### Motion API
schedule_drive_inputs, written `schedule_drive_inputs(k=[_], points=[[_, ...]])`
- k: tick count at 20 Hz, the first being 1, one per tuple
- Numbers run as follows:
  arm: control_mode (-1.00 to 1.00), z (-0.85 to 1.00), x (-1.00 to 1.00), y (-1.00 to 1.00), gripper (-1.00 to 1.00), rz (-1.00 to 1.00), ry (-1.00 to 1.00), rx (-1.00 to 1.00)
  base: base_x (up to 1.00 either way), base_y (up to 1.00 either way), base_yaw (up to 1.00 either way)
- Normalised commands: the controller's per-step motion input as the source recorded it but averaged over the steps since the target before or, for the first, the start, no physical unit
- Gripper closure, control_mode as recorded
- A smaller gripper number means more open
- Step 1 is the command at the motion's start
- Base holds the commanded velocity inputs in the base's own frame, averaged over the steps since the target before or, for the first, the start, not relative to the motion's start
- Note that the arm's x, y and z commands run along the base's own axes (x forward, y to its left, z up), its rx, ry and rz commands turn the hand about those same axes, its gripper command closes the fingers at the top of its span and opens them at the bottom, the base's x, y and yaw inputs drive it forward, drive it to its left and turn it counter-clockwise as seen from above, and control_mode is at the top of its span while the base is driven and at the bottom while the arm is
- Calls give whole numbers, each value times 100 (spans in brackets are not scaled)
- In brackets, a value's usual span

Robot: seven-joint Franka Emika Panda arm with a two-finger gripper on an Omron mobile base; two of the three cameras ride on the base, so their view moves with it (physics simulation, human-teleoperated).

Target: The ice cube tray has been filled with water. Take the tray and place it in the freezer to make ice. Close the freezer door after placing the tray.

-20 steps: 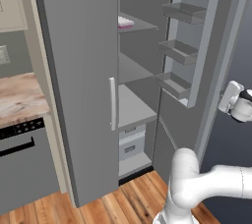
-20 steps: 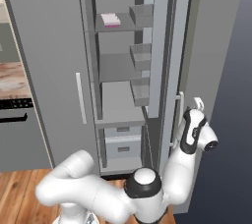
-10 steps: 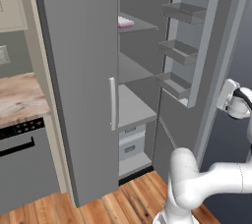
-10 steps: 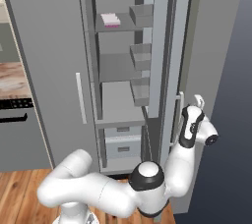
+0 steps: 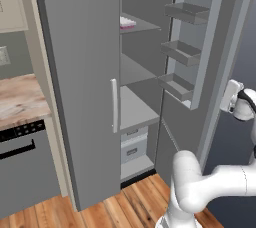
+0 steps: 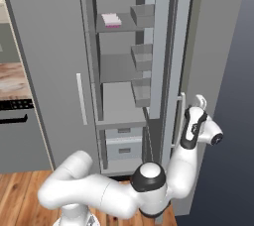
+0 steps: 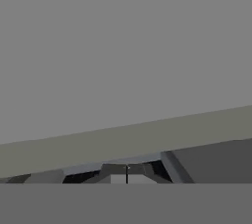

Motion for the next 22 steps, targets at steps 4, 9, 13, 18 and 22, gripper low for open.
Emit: schedule_drive_inputs(k=[4,9,13,18,22], points=[[-100,0,0,18,100,8,1,0,0,0,0],[-100,0,0,45,100,6,3,0,0,0,0],[-100,0,0,60,100,5,5,0,0,0,0],[-100,0,0,41,100,6,3,0,0,0,0],[-100,0,-3,58,100,5,3,0,0,0,0]])
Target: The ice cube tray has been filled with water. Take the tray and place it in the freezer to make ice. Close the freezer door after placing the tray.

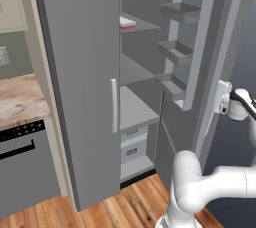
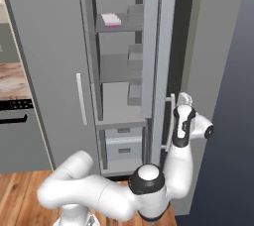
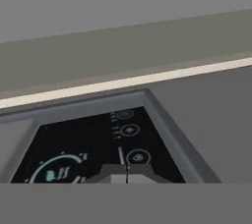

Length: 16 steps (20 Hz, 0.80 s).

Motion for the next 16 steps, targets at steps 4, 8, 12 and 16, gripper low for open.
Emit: schedule_drive_inputs(k=[4,8,12,16], points=[[-100,0,-5,69,100,4,3,0,0,0,0],[-100,0,-7,76,100,2,2,0,0,0,0],[-100,0,-12,90,100,1,5,3,0,0,0],[-100,0,-7,100,100,2,5,7,0,0,0]])
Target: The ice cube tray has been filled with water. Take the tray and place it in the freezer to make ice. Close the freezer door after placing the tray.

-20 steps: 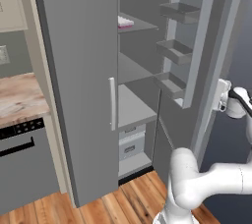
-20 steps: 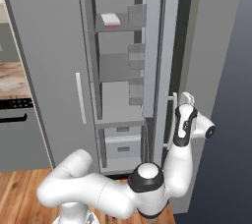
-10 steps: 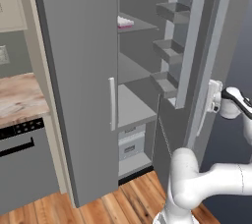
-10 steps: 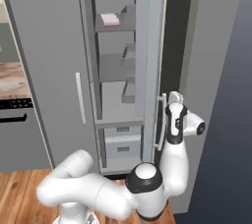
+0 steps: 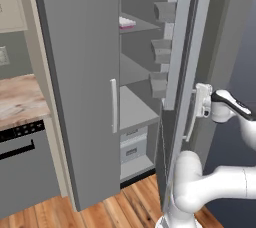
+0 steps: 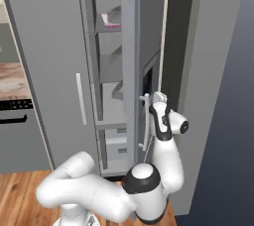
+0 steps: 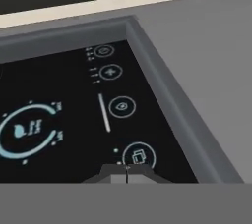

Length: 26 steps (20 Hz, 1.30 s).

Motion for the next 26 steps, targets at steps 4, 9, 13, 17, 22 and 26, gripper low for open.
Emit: schedule_drive_inputs(k=[4,9,13,17,22,26], points=[[-100,0,-1,100,100,1,1,7,0,0,0],[-100,0,0,100,100,1,0,6,0,0,0],[-100,0,3,96,100,0,0,6,0,0,0],[-100,0,20,78,100,0,0,4,0,0,0],[-100,0,33,57,100,1,0,3,0,0,0],[-100,0,31,41,100,4,0,3,0,0,0]])
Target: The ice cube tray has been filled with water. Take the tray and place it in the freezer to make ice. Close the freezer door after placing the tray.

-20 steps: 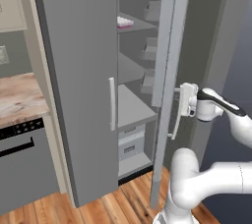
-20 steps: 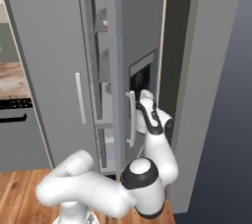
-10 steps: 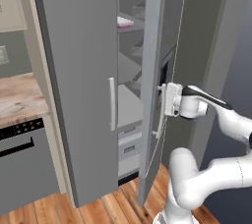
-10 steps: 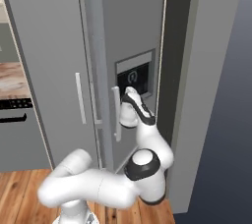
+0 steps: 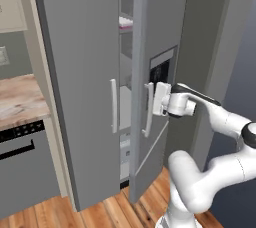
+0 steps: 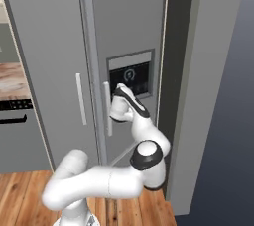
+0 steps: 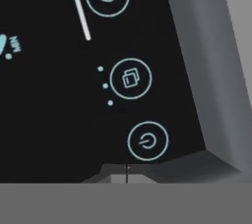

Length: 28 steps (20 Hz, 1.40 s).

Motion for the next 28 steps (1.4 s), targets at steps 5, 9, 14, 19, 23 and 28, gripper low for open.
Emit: schedule_drive_inputs(k=[5,9,14,19,23,28], points=[[-100,0,54,51,100,1,0,1,0,0,0],[-100,0,65,55,100,0,0,0,0,0,0],[-100,0,58,44,100,0,0,0,0,0,0],[-100,0,41,28,100,0,0,0,0,0,0],[-100,1,36,20,100,0,0,0,0,0,0],[-100,11,5,-1,100,0,0,0,0,0,0]])
